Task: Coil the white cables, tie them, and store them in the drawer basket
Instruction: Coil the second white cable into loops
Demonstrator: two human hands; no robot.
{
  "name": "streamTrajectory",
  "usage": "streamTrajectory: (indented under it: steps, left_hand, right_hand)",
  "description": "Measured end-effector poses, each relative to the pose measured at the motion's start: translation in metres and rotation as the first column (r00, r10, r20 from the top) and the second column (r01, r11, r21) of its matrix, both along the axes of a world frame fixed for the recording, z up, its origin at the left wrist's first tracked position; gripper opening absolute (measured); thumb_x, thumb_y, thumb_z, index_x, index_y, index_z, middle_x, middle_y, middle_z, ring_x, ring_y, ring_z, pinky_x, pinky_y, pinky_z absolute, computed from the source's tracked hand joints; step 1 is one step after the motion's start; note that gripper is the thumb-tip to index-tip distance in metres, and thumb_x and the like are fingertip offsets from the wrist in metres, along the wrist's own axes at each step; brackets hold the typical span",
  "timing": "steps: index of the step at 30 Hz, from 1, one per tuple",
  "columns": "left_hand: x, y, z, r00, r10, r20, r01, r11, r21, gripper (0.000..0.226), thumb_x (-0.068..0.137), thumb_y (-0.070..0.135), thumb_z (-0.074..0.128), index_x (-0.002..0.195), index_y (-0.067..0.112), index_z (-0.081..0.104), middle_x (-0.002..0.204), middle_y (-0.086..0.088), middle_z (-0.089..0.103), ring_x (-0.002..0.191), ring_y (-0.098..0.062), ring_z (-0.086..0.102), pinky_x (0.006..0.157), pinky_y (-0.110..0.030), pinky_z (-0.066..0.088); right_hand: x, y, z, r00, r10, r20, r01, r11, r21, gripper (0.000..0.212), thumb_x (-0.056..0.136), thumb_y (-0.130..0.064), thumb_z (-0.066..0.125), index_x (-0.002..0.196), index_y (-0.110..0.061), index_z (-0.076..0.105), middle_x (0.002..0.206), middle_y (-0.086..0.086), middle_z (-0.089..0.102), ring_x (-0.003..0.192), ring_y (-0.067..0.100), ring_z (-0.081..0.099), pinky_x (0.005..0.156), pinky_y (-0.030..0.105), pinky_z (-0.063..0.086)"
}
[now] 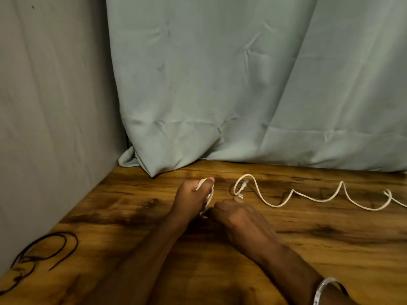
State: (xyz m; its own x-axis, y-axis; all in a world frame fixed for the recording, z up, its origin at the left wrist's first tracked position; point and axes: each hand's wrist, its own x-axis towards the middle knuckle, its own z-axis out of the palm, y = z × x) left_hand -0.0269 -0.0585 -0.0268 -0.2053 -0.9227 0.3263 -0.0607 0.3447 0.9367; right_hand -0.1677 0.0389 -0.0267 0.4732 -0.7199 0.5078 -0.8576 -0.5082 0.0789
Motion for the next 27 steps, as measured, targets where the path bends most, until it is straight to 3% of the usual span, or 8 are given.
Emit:
streamTrajectory:
  steps: [4,7,11,15,20,23,26,27]
  left_hand:
    - [-0.004,0.003,-0.004,0.994,0.022,0.109,-0.023,1.000,0.011,0.055,0.095,0.041,0.061,0.048,0.019,0.045,0.046,0.009,0.044,0.046,-0.009,0.041,0.057,-0.031,0.035]
    - [-0.003,0.004,-0.004,0.991,0.023,0.129,-0.026,0.999,0.023,0.051,0.090,0.053,0.056,0.050,0.022,0.052,0.048,0.008,0.051,0.050,-0.012,0.049,0.057,-0.029,0.041]
    - [-0.004,0.009,-0.002,0.990,-0.097,0.099,0.087,0.991,0.104,0.047,0.095,0.045,0.057,0.055,0.022,0.061,0.054,-0.001,0.060,0.053,-0.014,0.058,0.061,-0.030,0.046]
    - [-0.010,0.025,0.007,0.970,-0.245,0.001,0.240,0.950,0.198,0.050,0.101,0.032,0.050,0.055,0.011,0.055,0.046,-0.009,0.050,0.038,-0.016,0.044,0.045,-0.023,0.035]
    - [-0.016,0.030,0.015,0.910,-0.375,-0.180,0.415,0.841,0.347,0.038,0.099,0.034,0.052,0.069,0.011,0.052,0.046,0.002,0.037,0.034,-0.006,0.026,0.034,-0.017,0.021]
    - [-0.014,0.032,0.017,0.855,-0.456,-0.245,0.517,0.784,0.344,0.035,0.094,0.044,0.059,0.091,0.010,0.066,0.057,0.006,0.042,0.037,-0.001,0.027,0.035,-0.014,0.016]
    - [-0.013,0.036,0.016,0.836,-0.476,-0.273,0.547,0.763,0.344,0.040,0.086,0.048,0.063,0.079,0.009,0.060,0.051,0.007,0.037,0.036,-0.001,0.023,0.036,-0.014,0.014]
    - [-0.012,0.035,0.016,0.841,-0.460,-0.283,0.538,0.766,0.352,0.041,0.086,0.047,0.062,0.072,0.010,0.053,0.047,0.007,0.034,0.034,-0.001,0.022,0.036,-0.014,0.015]
  right_hand:
    - [-0.001,-0.002,-0.001,0.998,0.013,0.058,-0.013,1.000,-0.001,0.034,0.088,-0.010,0.075,0.115,-0.030,0.070,0.100,-0.009,0.072,0.087,0.010,0.062,0.076,0.025,0.036]
    - [-0.002,-0.005,-0.002,0.994,0.030,0.101,-0.030,1.000,-0.002,0.032,0.090,-0.011,0.071,0.116,-0.030,0.069,0.101,-0.009,0.072,0.088,0.009,0.061,0.073,0.026,0.043]
    - [-0.008,-0.006,0.000,0.978,0.045,0.204,-0.043,0.999,-0.013,0.032,0.088,-0.015,0.078,0.115,-0.029,0.069,0.104,-0.010,0.071,0.090,0.006,0.060,0.075,0.025,0.049]
    - [-0.015,-0.006,0.003,0.926,0.035,0.375,-0.035,0.999,-0.007,0.015,0.101,-0.018,0.061,0.115,-0.024,0.065,0.105,-0.012,0.066,0.093,0.006,0.062,0.078,0.030,0.052]
    - [-0.027,-0.009,0.003,0.688,-0.049,0.724,-0.011,0.997,0.078,0.007,0.105,-0.021,0.058,0.104,-0.027,0.056,0.096,-0.012,0.064,0.090,0.011,0.065,0.074,0.040,0.055]
    - [-0.030,-0.015,-0.002,0.615,-0.061,0.787,-0.044,0.993,0.112,0.008,0.107,-0.018,0.056,0.102,-0.024,0.058,0.095,-0.005,0.066,0.089,0.018,0.065,0.076,0.044,0.056]
    - [-0.027,-0.018,-0.005,0.548,-0.092,0.832,-0.122,0.975,0.188,0.016,0.110,-0.022,0.050,0.108,-0.023,0.067,0.099,0.002,0.072,0.094,0.020,0.069,0.081,0.037,0.057]
    - [-0.026,-0.018,-0.005,0.487,-0.130,0.864,-0.175,0.954,0.243,0.021,0.111,-0.020,0.048,0.110,-0.019,0.069,0.094,0.002,0.074,0.087,0.016,0.071,0.075,0.031,0.057]
